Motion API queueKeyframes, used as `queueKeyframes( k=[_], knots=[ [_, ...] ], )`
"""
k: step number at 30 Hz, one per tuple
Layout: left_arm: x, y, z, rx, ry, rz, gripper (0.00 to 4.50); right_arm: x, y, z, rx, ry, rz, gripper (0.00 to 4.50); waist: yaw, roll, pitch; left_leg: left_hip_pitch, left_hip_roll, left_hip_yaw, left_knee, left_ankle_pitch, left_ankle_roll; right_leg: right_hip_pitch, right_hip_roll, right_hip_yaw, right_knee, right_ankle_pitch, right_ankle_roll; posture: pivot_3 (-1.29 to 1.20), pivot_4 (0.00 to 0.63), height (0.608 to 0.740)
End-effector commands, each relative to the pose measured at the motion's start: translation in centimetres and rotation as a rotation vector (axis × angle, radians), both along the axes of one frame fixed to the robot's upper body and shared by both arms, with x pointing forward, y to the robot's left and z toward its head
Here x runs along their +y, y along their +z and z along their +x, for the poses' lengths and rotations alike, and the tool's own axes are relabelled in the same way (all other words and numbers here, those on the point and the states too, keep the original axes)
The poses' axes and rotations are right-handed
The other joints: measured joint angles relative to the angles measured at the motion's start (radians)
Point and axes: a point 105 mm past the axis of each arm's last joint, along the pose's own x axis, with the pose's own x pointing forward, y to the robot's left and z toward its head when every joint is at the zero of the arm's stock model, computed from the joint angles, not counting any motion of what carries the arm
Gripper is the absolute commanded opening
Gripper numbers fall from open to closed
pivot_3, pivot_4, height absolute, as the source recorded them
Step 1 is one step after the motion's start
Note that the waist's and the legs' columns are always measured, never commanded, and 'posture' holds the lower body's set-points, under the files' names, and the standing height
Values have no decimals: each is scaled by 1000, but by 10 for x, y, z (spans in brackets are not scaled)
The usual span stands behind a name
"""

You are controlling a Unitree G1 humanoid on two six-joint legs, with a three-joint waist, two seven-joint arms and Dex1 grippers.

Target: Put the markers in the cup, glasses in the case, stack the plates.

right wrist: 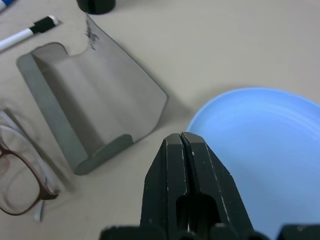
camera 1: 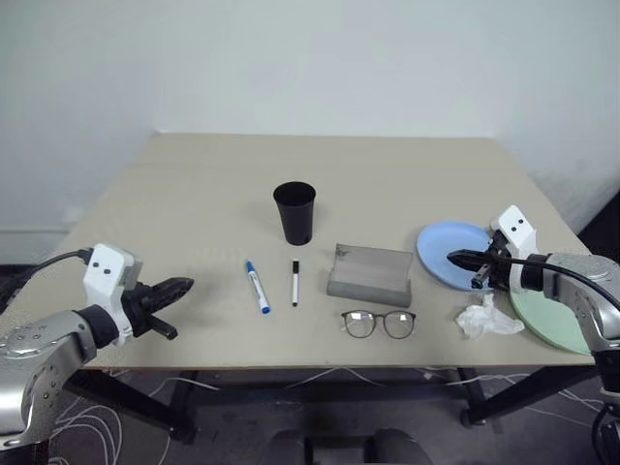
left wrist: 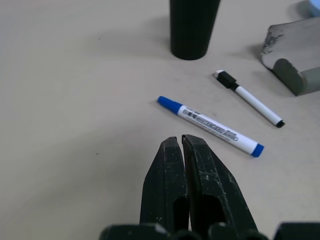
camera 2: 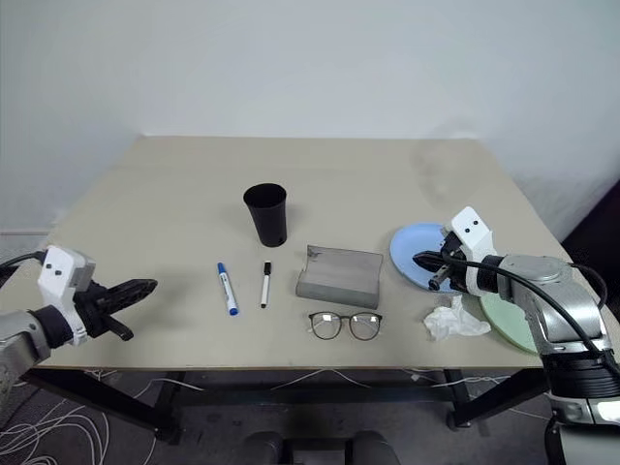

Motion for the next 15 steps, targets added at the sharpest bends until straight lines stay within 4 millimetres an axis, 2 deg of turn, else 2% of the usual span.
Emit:
queueKeyframes(
  k=[1, 9, 15],
  knots=[
    [-22, 7, 0, -30, -85, -5, 0, -13, 24, 8, -88, -30, -44, 0, 0, 0, 0, 0, 0, 0, 0, 0, 0, 0, 0, 0, 1, 0, 0, 0, 0, 740],
    [-17, 7, 3, -38, -80, 23, 0, -27, 22, 4, -70, -75, -93, 0, 1, 0, 0, 0, 0, 0, 4, 0, 0, 0, 0, 1, 5, 0, 0, 0, 0, 740],
    [-16, 11, 9, -46, -104, 52, 0, -45, 19, -1, -53, -137, -131, 0, 1, 0, 0, 0, -1, 0, 9, 0, 0, 0, 1, 0, 9, 0, 0, 0, 0, 740]
  ],
)
